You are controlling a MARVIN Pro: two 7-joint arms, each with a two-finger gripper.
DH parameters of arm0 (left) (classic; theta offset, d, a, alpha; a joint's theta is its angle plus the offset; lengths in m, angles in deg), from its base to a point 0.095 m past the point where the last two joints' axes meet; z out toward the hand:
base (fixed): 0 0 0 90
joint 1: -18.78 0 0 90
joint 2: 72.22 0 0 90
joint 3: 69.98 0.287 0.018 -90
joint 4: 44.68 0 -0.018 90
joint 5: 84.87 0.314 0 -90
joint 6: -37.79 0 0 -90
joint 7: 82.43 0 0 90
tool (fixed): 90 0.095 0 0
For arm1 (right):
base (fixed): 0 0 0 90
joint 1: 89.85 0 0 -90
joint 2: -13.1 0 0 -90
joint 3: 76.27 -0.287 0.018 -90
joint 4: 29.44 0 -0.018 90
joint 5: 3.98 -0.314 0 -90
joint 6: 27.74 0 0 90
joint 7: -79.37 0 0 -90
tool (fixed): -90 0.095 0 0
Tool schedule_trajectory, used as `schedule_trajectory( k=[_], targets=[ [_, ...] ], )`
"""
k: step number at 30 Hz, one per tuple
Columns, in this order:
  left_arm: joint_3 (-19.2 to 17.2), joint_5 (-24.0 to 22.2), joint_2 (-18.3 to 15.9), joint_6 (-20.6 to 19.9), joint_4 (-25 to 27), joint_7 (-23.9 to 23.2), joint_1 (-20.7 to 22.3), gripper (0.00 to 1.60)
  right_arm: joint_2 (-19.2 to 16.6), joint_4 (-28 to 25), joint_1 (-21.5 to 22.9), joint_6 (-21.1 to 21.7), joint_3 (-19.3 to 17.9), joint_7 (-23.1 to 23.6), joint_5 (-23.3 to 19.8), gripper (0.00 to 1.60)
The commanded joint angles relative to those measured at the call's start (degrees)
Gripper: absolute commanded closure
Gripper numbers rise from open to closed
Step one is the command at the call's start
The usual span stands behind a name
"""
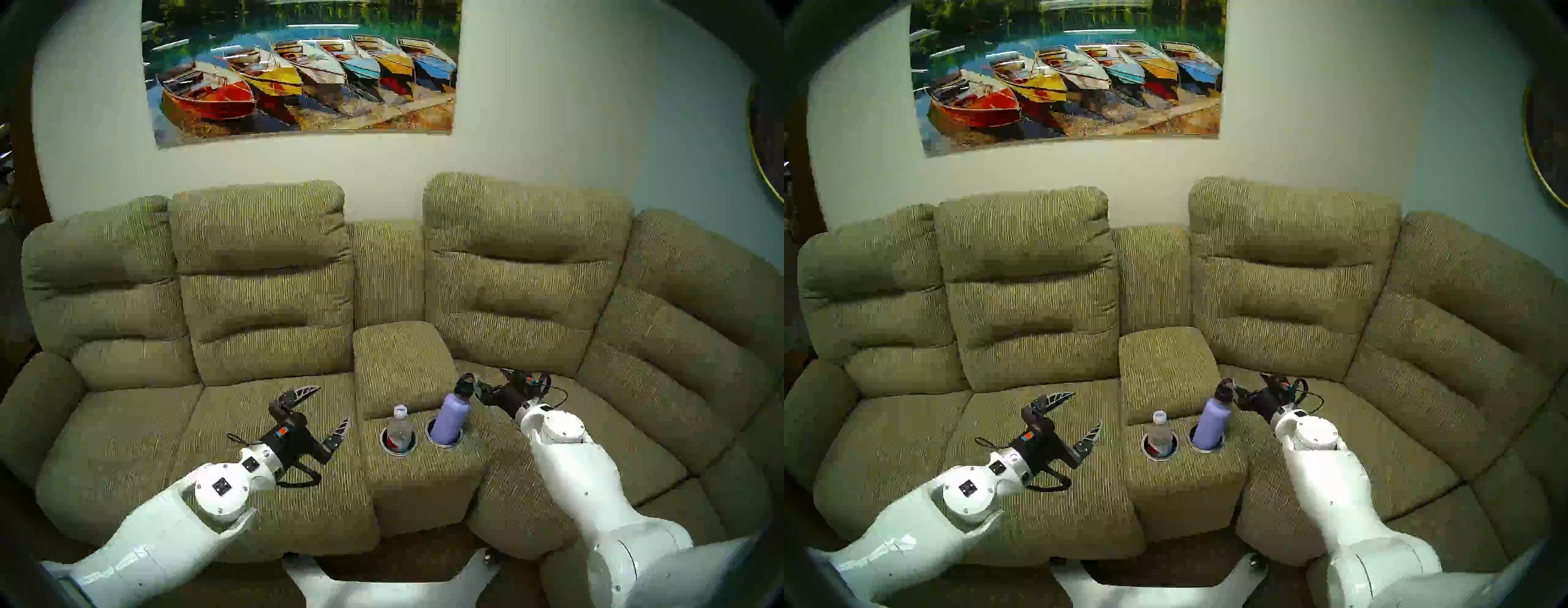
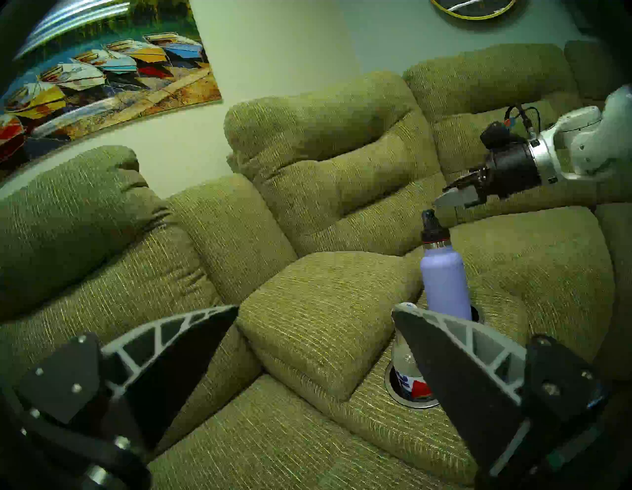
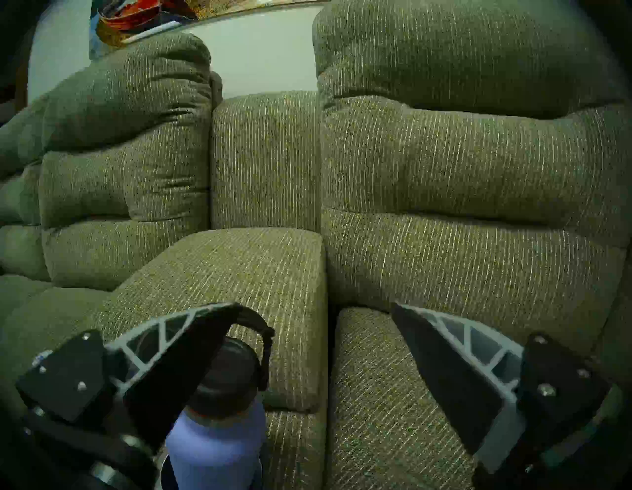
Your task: Take bottles out of cup holder
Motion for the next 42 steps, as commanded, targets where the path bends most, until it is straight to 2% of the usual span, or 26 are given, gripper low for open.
schedule_trajectory(
  k=[1, 11, 25, 42],
  targets=[
    [-0.09, -0.04, 0.04, 0.18, 0.80, 0.00, 0.13, 0.00, 0.09, 1.08, 1.66, -0.49, 0.33, 1.23, -0.14, 0.00],
    [-0.05, -0.06, 0.02, 0.19, 0.79, 0.03, 0.15, 0.00, 0.71, 6.73, 3.78, -1.33, 1.03, 0.98, 0.51, 0.00],
    [0.03, -0.08, -0.01, 0.21, 0.74, 0.07, 0.21, 0.00, 1.19, 14.65, 10.48, -3.56, 1.40, 0.90, 1.68, 0.00],
    [0.09, -0.12, -0.05, 0.22, 0.73, 0.11, 0.25, 0.00, 1.22, 18.17, 13.91, -6.59, 0.42, 3.10, 1.41, 0.00]
  ],
)
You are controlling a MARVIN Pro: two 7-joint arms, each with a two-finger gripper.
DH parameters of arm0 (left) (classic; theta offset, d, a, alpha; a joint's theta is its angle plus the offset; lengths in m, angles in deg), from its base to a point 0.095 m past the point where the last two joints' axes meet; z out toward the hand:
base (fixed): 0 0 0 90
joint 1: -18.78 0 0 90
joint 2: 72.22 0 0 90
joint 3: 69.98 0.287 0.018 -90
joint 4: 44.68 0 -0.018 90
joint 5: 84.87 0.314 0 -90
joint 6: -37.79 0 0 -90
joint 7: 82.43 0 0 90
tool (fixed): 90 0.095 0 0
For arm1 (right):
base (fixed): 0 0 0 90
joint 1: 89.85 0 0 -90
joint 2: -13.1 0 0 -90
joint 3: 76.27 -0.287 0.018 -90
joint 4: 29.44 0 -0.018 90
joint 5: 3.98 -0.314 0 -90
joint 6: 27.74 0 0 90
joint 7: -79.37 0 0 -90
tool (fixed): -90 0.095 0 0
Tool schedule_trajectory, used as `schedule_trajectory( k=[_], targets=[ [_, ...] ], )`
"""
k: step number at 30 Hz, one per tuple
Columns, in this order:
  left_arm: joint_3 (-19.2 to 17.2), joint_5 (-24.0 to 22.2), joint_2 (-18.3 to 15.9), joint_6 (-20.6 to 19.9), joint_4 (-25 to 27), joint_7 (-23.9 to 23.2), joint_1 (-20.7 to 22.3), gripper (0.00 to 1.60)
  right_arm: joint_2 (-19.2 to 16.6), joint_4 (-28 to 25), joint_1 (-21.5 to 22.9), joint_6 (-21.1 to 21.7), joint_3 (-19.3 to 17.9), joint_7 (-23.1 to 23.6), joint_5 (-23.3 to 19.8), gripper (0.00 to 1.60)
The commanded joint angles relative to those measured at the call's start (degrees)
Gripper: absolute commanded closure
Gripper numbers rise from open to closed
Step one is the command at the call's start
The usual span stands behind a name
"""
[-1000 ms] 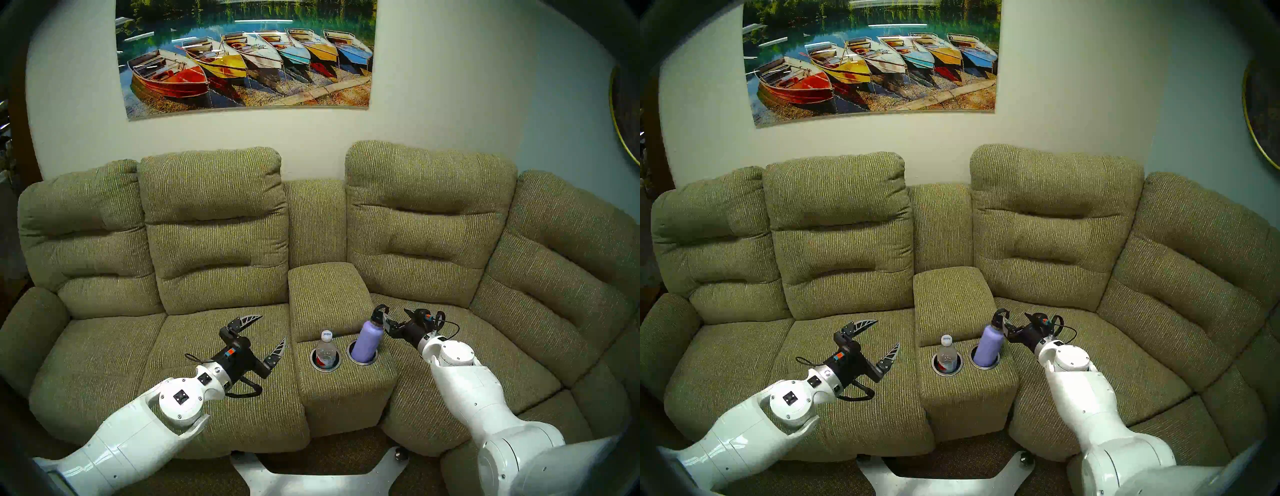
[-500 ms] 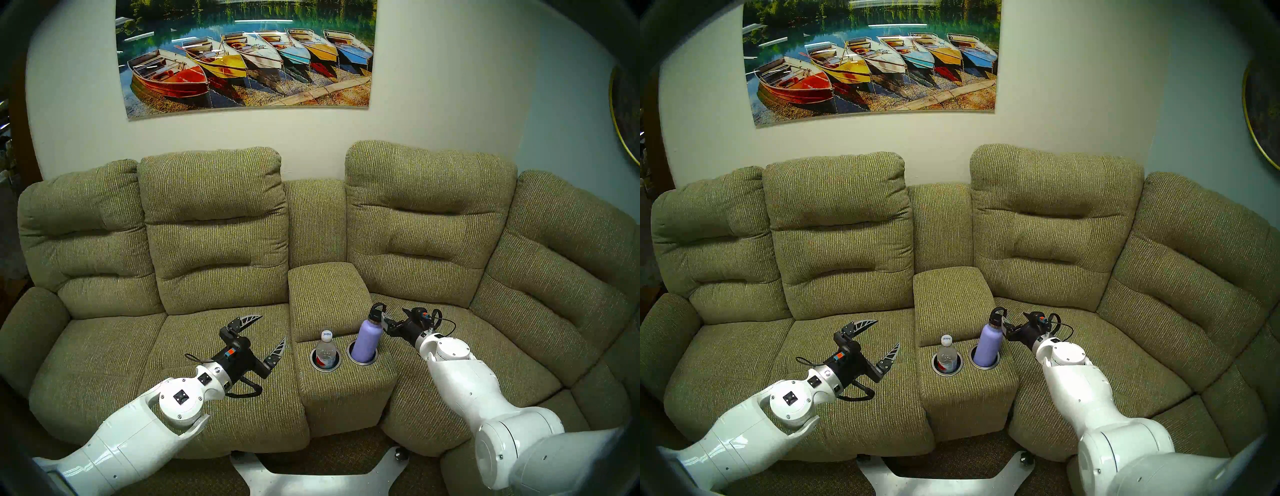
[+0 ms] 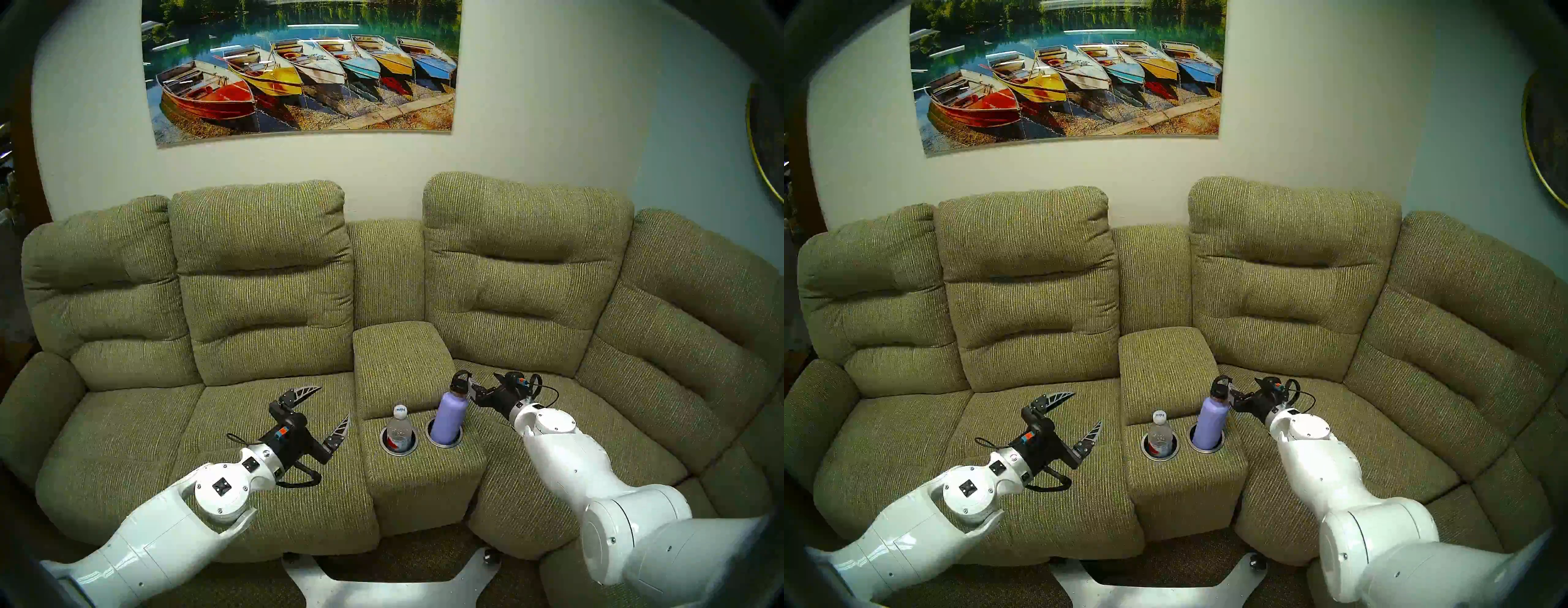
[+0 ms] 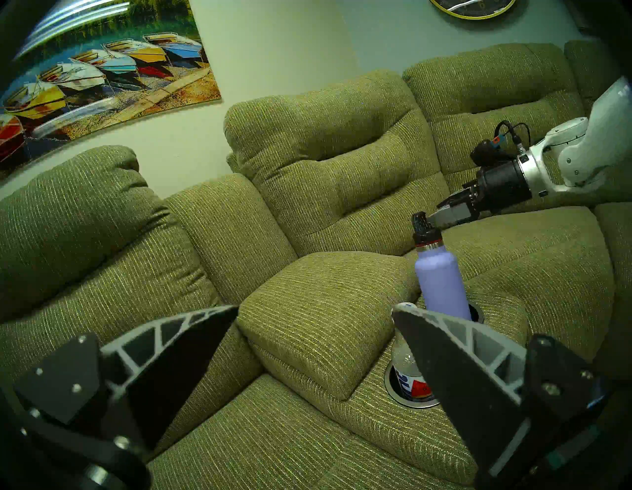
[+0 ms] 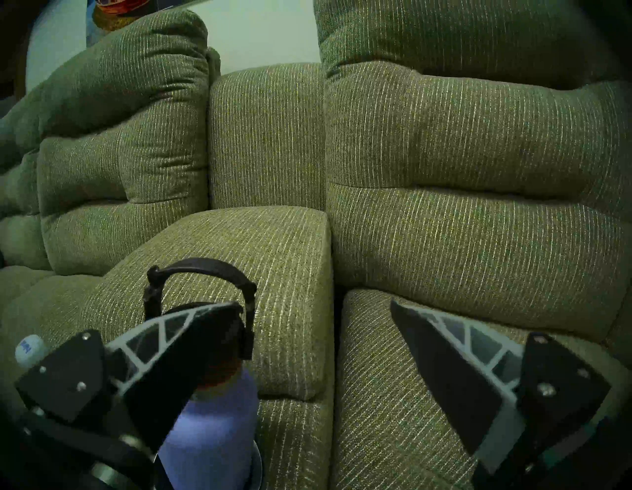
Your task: Take bottles out of cup holder
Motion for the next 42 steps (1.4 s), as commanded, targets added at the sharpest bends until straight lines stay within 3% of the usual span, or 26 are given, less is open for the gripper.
schedule_trajectory(
  k=[1, 20, 29, 38, 42],
  targets=[
    [-0.09, -0.04, 0.05, 0.22, 0.73, 0.01, 0.16, 0.00, -0.03, 0.29, 3.67, -1.62, -0.14, 0.67, -0.14, 0.00],
    [-0.01, -0.08, -0.01, 0.23, 0.73, 0.07, 0.20, 0.00, 1.22, 12.41, 10.75, -2.50, 0.84, -1.00, 2.20, 0.00],
    [0.03, -0.11, -0.04, 0.23, 0.75, 0.11, 0.21, 0.00, 1.53, 13.84, 11.35, -4.84, 0.42, 1.64, 2.11, 0.00],
    [0.06, -0.13, -0.07, 0.23, 0.76, 0.14, 0.22, 0.00, 1.77, 14.60, 11.97, -4.30, -0.84, 5.90, 0.92, 0.00],
    [0.07, -0.14, -0.09, 0.23, 0.77, 0.16, 0.22, 0.00, 1.78, 16.79, 12.71, -2.22, -3.22, 7.86, -1.34, 0.00]
  ],
)
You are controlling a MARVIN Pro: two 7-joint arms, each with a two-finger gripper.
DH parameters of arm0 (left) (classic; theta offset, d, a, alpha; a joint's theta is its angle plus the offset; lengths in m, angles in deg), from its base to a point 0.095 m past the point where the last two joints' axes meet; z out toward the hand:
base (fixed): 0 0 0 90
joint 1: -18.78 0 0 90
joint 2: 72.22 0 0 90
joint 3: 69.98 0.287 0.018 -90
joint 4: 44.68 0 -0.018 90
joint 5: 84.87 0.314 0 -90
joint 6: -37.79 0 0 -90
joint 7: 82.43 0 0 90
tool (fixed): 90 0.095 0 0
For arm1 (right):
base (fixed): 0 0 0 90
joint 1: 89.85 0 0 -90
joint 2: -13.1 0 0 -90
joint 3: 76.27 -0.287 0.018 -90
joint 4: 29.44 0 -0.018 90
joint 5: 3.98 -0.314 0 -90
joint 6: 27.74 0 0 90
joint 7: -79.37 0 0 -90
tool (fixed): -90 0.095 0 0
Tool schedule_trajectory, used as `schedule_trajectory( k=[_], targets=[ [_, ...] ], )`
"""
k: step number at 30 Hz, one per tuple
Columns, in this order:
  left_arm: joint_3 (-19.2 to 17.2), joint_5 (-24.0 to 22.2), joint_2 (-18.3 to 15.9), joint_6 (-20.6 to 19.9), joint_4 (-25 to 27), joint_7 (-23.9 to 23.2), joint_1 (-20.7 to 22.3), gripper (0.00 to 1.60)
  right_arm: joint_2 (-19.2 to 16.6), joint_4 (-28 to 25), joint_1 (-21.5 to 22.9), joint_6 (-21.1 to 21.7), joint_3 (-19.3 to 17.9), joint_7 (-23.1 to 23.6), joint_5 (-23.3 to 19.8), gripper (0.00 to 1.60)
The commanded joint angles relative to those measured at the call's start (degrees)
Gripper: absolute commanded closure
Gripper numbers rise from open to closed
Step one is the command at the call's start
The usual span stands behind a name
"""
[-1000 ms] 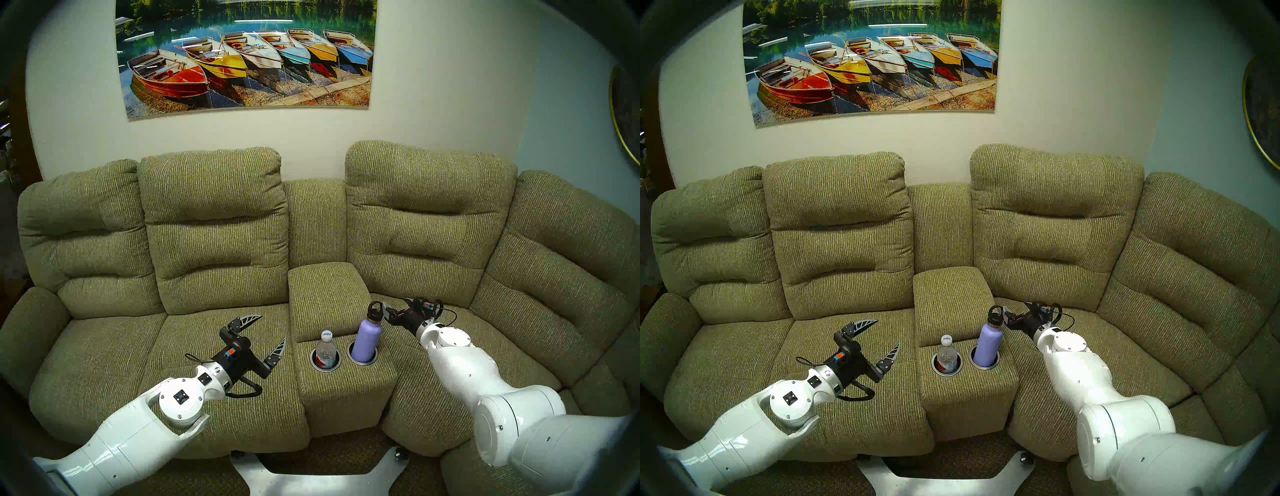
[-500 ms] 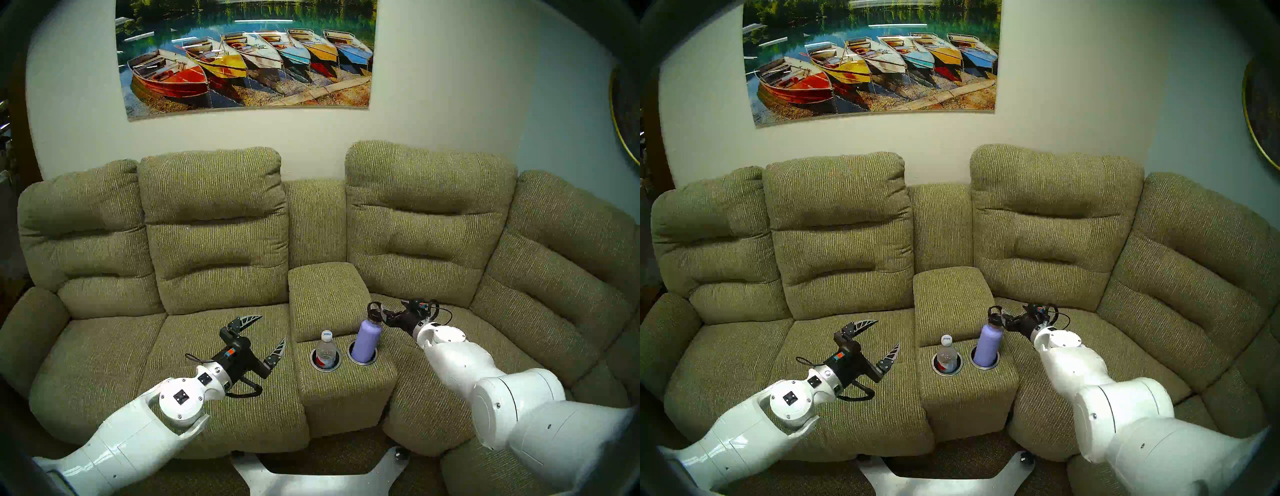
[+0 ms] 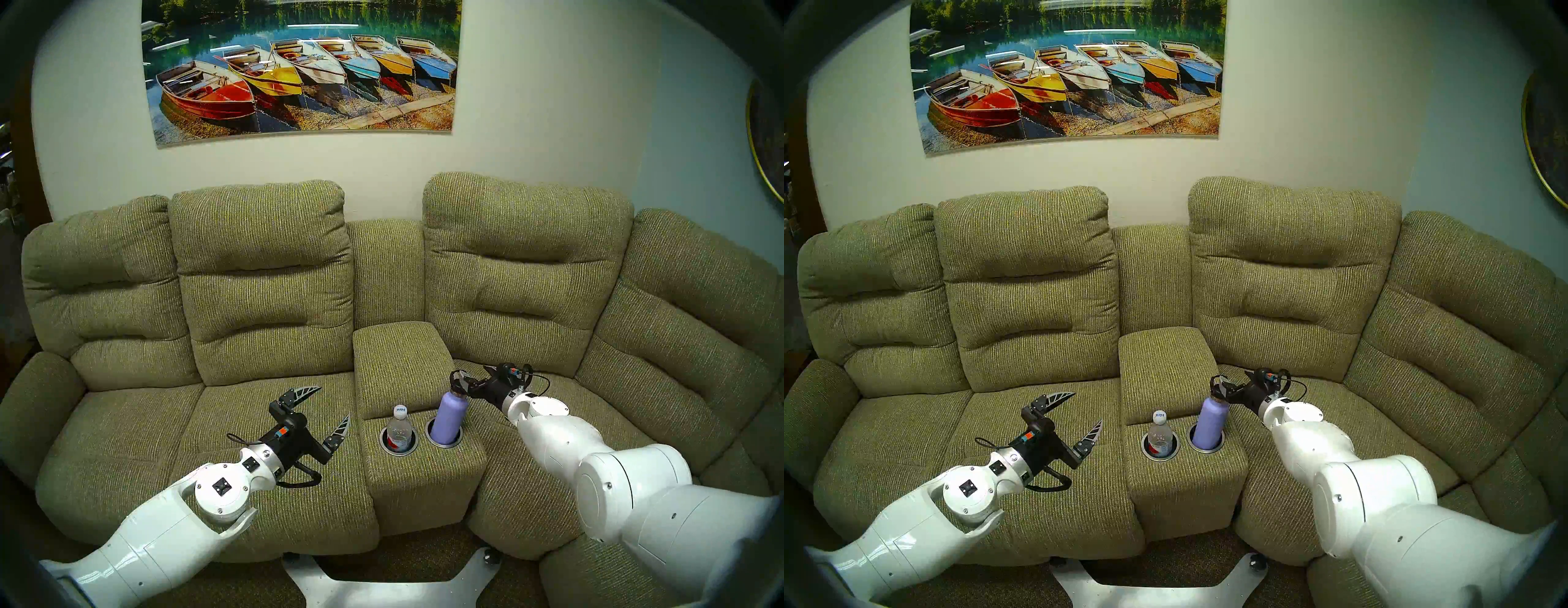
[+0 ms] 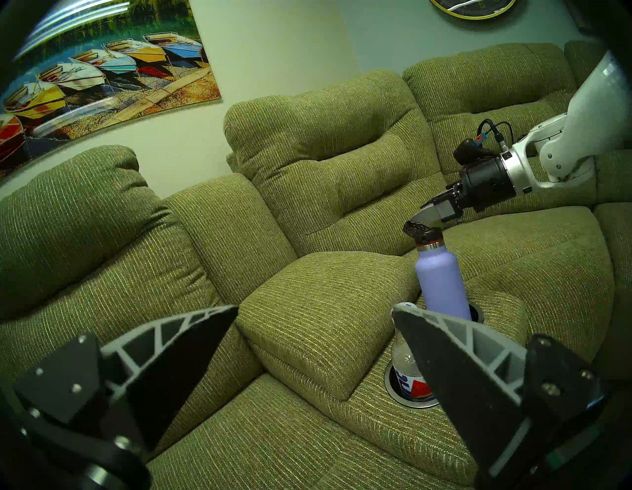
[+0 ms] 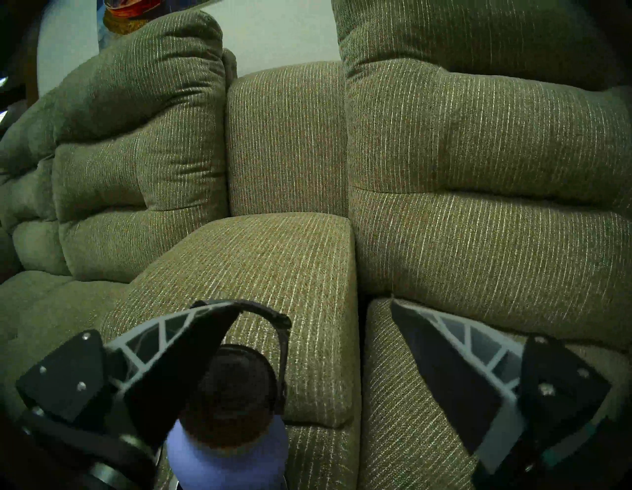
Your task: Take bottles out of cup holder
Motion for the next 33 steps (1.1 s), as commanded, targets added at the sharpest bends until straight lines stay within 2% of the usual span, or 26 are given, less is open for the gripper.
schedule_trajectory(
  k=[1, 4, 8, 11, 20, 23, 30, 33],
  targets=[
    [-0.11, -0.04, 0.03, 0.23, 0.78, 0.02, 0.14, 0.00, 0.19, 1.93, 2.54, 2.04, -3.08, 3.47, -3.48, 0.00],
    [-0.09, -0.05, 0.02, 0.23, 0.78, 0.03, 0.14, 0.00, 0.43, 3.24, 3.01, 3.20, -4.00, 5.17, -4.17, 0.00],
    [-0.07, -0.06, 0.01, 0.23, 0.78, 0.05, 0.15, 0.00, 0.84, 4.03, 3.47, 4.37, -3.53, 5.81, -3.25, 0.00],
    [-0.06, -0.06, 0.00, 0.24, 0.77, 0.06, 0.16, 0.00, 1.17, 3.66, 3.21, 3.73, -2.31, 6.34, -1.80, 0.00],
    [-0.02, -0.09, -0.03, 0.24, 0.79, 0.09, 0.17, 0.00, 2.25, 3.56, 2.45, 0.99, -0.83, 4.25, 0.25, 0.00],
    [-0.01, -0.09, -0.04, 0.24, 0.78, 0.10, 0.18, 0.00, 2.38, 3.20, 2.55, 0.06, 1.05, 2.22, 2.59, 0.00],
    [0.02, -0.12, -0.07, 0.24, 0.79, 0.13, 0.19, 0.00, 2.66, 3.95, 2.79, -0.40, 1.22, 0.01, 3.62, 0.00],
    [0.04, -0.13, -0.08, 0.24, 0.79, 0.14, 0.20, 0.00, 2.80, 3.89, 2.73, -1.18, 1.07, 0.96, 3.64, 0.00]
  ],
)
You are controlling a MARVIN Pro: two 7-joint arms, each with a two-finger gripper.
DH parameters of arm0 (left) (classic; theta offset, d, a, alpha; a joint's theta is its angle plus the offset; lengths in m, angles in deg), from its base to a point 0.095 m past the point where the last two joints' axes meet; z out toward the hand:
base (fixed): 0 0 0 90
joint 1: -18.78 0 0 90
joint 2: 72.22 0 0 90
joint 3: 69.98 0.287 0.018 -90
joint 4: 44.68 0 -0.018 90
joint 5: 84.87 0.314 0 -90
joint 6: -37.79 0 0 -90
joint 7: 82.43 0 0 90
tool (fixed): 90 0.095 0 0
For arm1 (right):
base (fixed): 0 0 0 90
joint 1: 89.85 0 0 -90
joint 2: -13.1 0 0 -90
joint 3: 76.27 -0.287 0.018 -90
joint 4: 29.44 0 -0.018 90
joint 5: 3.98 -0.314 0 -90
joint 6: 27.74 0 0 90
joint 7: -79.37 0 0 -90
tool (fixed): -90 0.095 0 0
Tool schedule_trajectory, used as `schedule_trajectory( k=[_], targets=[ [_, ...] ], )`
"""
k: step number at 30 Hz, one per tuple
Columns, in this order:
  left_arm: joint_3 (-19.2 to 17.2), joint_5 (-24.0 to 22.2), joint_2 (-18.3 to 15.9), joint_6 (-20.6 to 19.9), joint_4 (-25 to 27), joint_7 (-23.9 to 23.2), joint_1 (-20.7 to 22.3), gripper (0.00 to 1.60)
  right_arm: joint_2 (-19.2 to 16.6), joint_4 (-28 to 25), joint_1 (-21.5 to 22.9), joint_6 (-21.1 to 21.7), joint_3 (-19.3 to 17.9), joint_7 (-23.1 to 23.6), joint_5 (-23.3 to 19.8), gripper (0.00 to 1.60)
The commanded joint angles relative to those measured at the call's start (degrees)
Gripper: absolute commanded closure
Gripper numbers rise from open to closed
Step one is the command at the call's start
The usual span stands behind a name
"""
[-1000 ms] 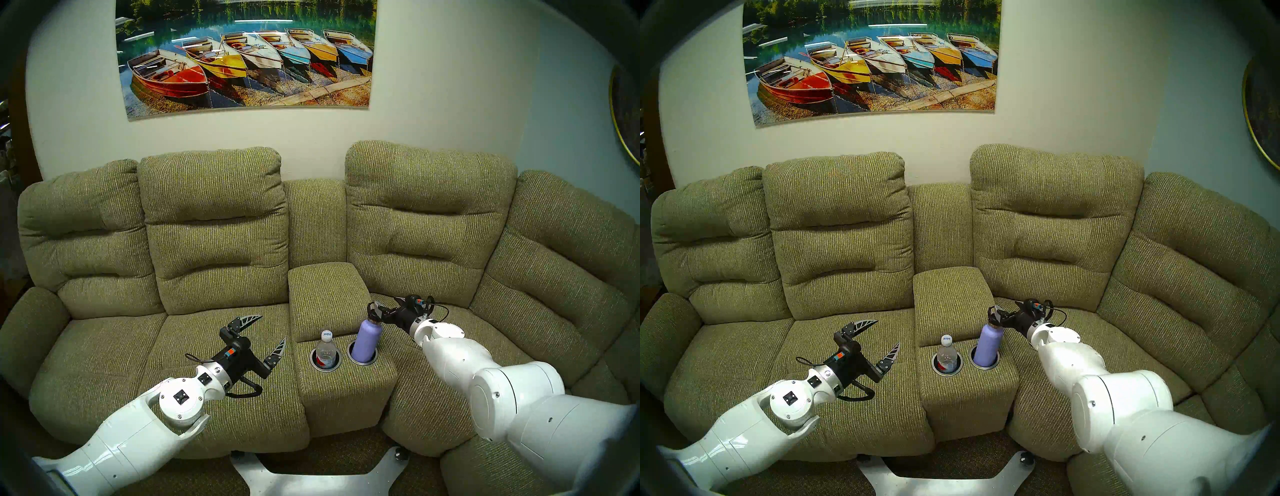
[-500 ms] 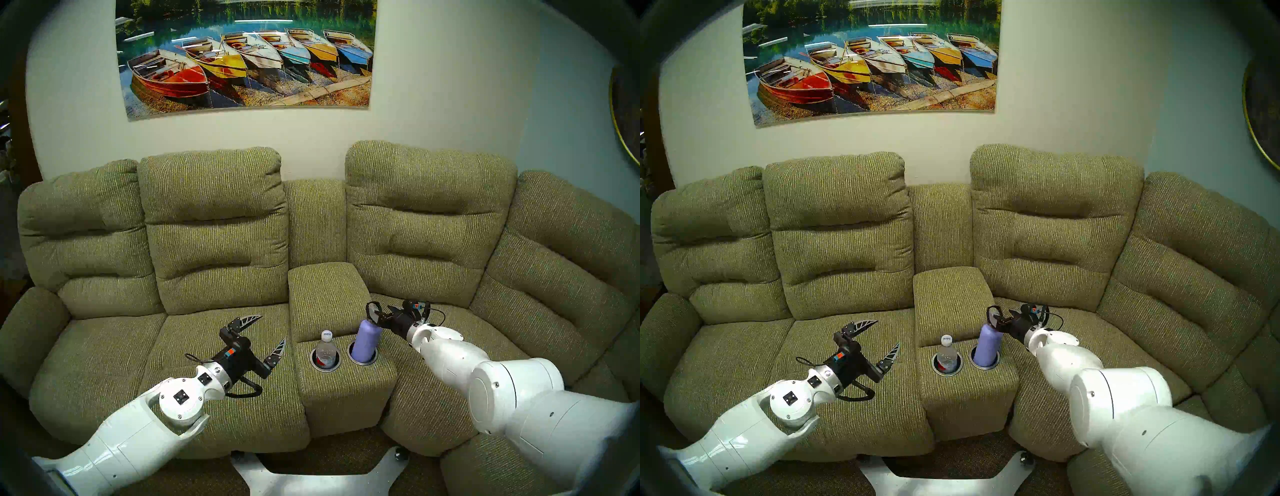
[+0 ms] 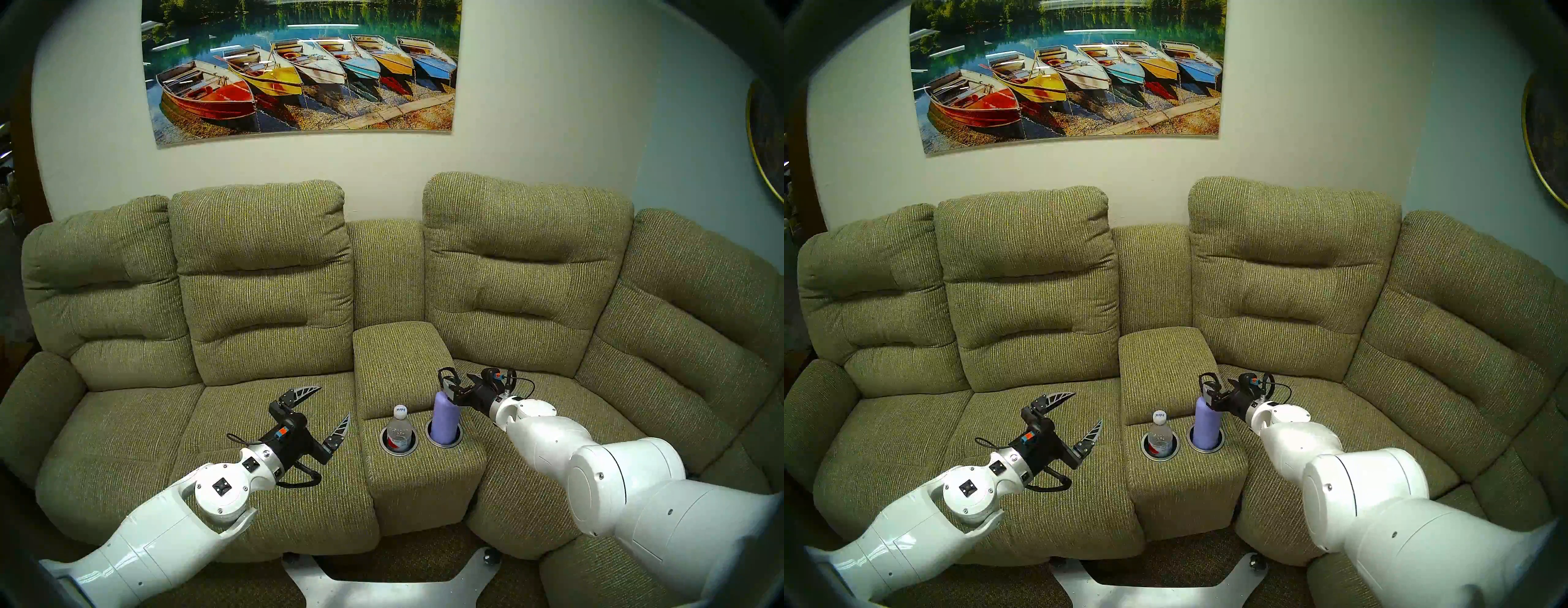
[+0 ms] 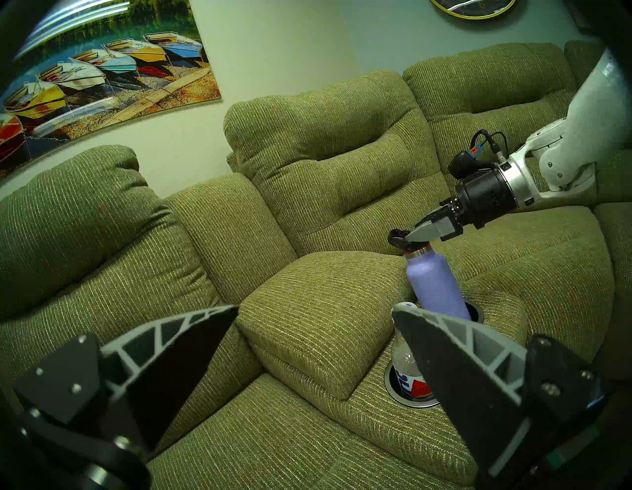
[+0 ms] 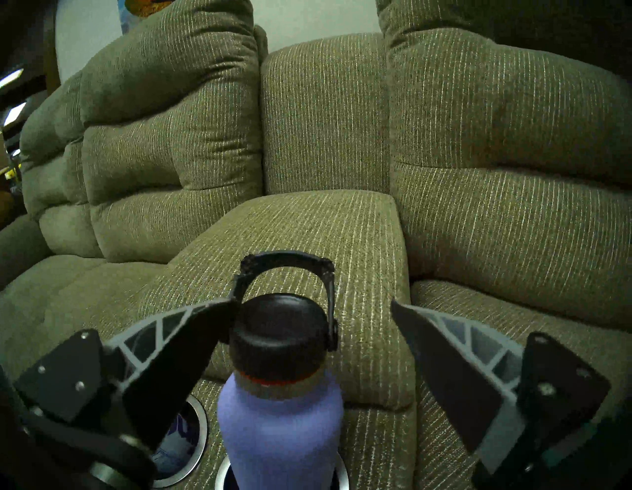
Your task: Take bottles out of cup holder
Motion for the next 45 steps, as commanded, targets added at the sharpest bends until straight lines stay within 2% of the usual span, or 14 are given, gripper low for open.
schedule_trajectory(
  k=[1, 15, 28, 45],
  targets=[
    [-0.11, -0.04, 0.04, 0.25, 0.79, 0.00, 0.16, 0.00, 0.47, -0.61, 0.99, -1.84, -0.07, 0.49, -0.07, 0.00],
    [-0.04, -0.07, 0.00, 0.26, 0.78, 0.05, 0.19, 0.00, 1.32, -1.60, 1.20, -4.23, -1.29, 3.69, -0.36, 0.00],
    [0.01, -0.10, -0.05, 0.26, 0.80, 0.10, 0.20, 0.00, 1.25, 0.27, 1.44, -3.21, -1.44, 0.82, 0.59, 0.00],
    [0.09, -0.14, -0.09, 0.27, 0.77, 0.15, 0.26, 0.00, 2.26, 1.05, 1.81, 0.46, -0.54, -2.47, 2.21, 0.00]
  ],
)
